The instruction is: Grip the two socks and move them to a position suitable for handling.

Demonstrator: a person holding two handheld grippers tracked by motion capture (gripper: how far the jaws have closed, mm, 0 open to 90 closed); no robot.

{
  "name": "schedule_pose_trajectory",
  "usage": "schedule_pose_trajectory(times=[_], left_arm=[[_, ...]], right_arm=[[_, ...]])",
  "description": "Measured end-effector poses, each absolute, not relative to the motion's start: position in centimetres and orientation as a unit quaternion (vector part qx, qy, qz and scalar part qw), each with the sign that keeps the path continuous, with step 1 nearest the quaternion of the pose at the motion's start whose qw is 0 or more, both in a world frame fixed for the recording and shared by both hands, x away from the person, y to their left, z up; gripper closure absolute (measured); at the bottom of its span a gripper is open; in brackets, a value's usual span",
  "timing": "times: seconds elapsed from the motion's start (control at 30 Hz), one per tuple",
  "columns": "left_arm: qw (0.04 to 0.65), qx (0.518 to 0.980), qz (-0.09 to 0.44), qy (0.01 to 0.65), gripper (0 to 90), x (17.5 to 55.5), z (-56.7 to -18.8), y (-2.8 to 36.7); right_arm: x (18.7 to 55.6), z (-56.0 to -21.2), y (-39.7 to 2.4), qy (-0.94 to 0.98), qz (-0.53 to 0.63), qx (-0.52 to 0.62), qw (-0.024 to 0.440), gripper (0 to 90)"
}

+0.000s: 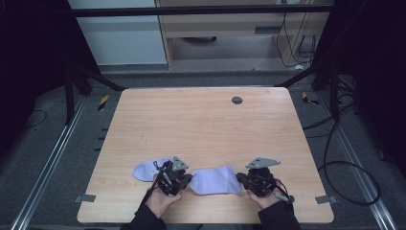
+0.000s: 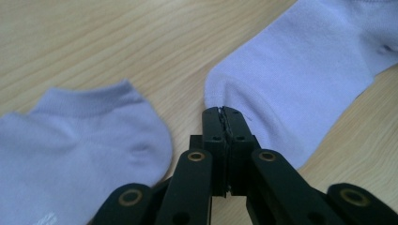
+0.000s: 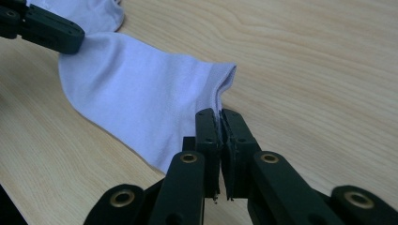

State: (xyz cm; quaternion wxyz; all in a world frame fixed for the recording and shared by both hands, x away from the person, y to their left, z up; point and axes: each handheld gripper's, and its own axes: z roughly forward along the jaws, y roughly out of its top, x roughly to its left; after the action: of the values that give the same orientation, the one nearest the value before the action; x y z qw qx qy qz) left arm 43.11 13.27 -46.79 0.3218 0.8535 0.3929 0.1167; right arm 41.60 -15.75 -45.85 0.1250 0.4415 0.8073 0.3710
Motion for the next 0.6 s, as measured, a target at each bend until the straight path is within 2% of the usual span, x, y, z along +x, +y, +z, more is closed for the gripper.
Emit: schedule_pose_trajectory(times=[0.37,0.6], left_arm=[[0.296,0.861,0.12,0.395,87.6,43.2,-48.4,13.6],[0.305,0.854,0.13,0.4,77.0,43.1,-48.4,13.8]], right_arm=[[42.2,-47.8,-14.8,0.817,0.345,0.448,0.112,86.2],[42.1,-48.2,-14.9,0.822,0.337,0.445,0.116,81.7]])
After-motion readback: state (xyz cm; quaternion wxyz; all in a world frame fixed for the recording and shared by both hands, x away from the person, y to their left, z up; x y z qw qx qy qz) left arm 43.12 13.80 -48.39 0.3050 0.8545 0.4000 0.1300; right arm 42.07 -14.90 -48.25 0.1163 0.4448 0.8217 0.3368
